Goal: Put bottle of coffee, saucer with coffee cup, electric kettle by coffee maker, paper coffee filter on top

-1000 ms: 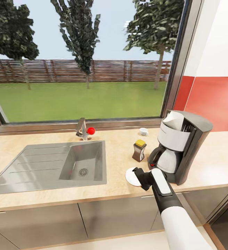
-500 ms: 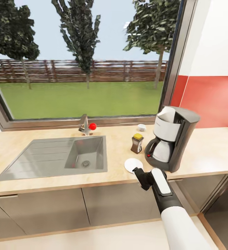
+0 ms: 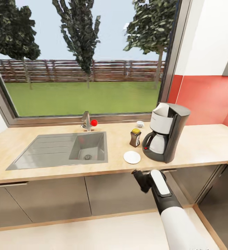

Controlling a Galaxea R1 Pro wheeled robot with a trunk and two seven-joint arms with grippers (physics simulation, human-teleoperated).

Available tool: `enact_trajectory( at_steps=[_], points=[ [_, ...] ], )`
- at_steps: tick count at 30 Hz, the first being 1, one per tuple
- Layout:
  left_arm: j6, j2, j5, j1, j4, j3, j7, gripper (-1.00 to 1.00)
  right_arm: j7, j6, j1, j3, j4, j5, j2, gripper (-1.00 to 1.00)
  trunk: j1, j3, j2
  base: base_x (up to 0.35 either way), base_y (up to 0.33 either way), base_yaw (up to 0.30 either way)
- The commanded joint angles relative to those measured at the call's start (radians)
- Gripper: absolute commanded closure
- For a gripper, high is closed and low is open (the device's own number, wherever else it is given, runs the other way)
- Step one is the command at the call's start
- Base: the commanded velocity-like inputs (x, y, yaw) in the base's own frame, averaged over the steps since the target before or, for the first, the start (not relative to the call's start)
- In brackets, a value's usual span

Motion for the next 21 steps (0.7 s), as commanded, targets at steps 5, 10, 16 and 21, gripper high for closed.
enact_trajectory(
  at_steps=[5, 10, 16, 21],
  points=[
    [-0.012, -0.003, 0.009, 0.000, -0.006, -0.009, 0.006, -1.00, -0.004, 0.111, 0.001, -0.002, 0.184, 0.003, 0.001, -1.00, 0.001, -0.002, -0.002, -0.003, 0.000, 0.000],
    [-0.072, -0.006, 0.008, 0.001, 0.001, -0.011, 0.006, -1.00, 0.001, 0.143, 0.034, 0.000, 0.304, 0.133, 0.001, -1.00, 0.001, -0.002, -0.002, 0.000, 0.000, 0.000],
    [-0.088, -0.008, 0.008, 0.002, 0.004, -0.008, 0.006, -1.00, 0.303, 0.114, 0.131, -0.002, 0.436, 0.598, -0.036, -1.00, 0.001, -0.002, -0.002, 0.000, 0.000, 0.000],
    [-0.131, -0.008, 0.017, 0.008, 0.012, -0.003, 0.006, -1.00, 0.532, -0.198, 0.156, -0.003, 0.655, 0.840, -0.136, -1.00, 0.001, -0.002, -0.002, 0.000, 0.000, 0.000]
  ],
)
